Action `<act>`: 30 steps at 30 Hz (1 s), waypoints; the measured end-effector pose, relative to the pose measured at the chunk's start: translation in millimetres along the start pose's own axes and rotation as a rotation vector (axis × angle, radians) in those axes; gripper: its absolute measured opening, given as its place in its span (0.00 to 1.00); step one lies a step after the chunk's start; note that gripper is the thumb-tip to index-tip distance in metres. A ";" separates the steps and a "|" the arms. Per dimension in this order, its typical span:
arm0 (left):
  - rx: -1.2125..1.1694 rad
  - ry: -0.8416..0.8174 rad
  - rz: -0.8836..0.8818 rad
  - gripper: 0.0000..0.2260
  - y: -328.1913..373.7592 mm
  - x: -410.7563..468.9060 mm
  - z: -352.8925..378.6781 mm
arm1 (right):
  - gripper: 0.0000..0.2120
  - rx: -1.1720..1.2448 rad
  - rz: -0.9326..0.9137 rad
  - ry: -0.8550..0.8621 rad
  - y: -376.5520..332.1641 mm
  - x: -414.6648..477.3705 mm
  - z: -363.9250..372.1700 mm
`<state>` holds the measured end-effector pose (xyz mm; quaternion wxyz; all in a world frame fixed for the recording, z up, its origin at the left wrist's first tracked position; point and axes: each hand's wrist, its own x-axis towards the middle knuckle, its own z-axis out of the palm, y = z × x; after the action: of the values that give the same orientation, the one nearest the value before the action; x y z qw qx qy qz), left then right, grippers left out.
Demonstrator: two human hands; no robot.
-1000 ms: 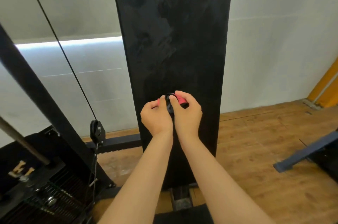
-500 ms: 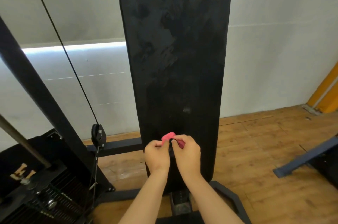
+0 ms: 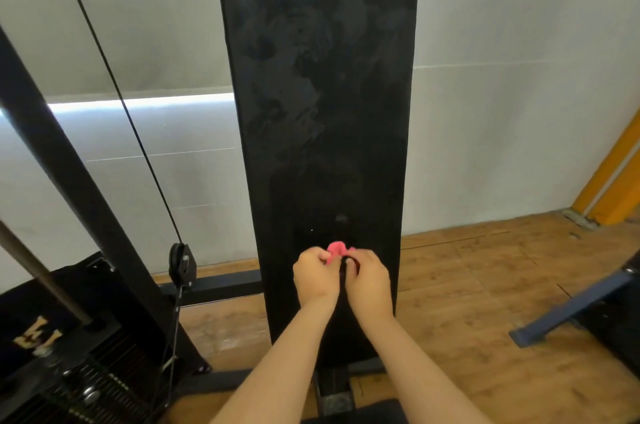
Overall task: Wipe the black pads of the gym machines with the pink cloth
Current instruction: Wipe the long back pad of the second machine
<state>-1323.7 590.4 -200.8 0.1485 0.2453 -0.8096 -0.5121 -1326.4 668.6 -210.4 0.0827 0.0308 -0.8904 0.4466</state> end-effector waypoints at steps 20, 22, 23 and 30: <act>-0.419 -0.175 0.052 0.17 56.1 -89.8 -67.2 | 0.10 0.441 -0.167 -0.094 -72.5 -69.1 -89.0; -0.436 -0.151 0.050 0.16 59.8 -96.1 -78.3 | 0.08 0.447 -0.194 -0.142 -85.5 -75.3 -99.0; -0.435 -0.138 0.037 0.16 60.3 -97.9 -84.0 | 0.08 0.438 -0.205 -0.163 -91.2 -78.2 -103.7; -0.147 -0.066 0.047 0.19 50.4 -118.3 -135.5 | 0.06 0.126 -0.220 -0.148 -115.5 -102.3 -103.3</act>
<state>-1170.6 570.7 -95.7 0.1512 0.1973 -0.7799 -0.5744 -1198.5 680.1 -76.3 0.0630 0.1660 -0.8556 0.4863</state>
